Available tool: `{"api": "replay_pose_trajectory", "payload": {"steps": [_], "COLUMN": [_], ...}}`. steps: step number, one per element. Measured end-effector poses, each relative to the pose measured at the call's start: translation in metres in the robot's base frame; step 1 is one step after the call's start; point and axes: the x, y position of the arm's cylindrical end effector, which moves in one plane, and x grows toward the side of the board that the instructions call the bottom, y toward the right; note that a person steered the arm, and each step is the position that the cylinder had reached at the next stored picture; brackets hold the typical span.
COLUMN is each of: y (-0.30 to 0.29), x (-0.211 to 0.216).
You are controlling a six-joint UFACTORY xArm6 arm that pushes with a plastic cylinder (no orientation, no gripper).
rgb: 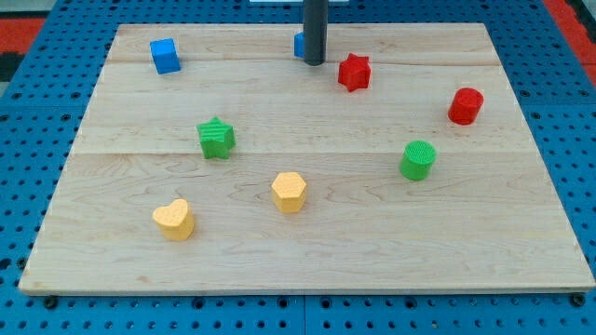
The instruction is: Move the yellow hexagon to the top right side of the red star
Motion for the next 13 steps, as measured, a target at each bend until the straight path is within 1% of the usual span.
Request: {"api": "replay_pose_trajectory", "payload": {"steps": [2,4,6,7,8,9,10,11,13], "y": [-0.008,-0.037,-0.016,-0.001,-0.006,0.012,-0.002,-0.028,-0.050], "x": [0.022,0.058,0.131,0.152,0.203,0.265,0.308,0.298,0.264]}}
